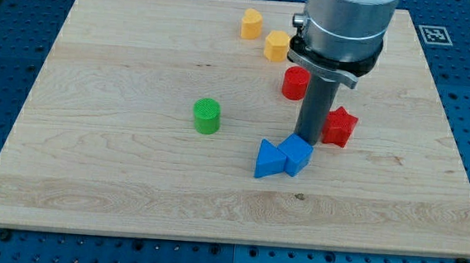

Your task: Move the red star towards right

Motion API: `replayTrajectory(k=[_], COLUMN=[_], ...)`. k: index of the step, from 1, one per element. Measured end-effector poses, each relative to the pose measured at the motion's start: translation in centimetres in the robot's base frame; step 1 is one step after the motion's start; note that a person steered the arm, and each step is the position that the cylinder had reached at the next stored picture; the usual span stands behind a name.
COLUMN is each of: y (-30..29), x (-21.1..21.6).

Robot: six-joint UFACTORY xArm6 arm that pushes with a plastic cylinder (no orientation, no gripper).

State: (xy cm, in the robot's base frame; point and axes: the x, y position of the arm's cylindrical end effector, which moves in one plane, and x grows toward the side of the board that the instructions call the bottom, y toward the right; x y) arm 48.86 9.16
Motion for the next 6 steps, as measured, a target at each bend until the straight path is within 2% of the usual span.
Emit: replayTrajectory(k=[1,2,6], y=[0.0,0.0,9.4], x=[-0.7,-4.8,-5.2])
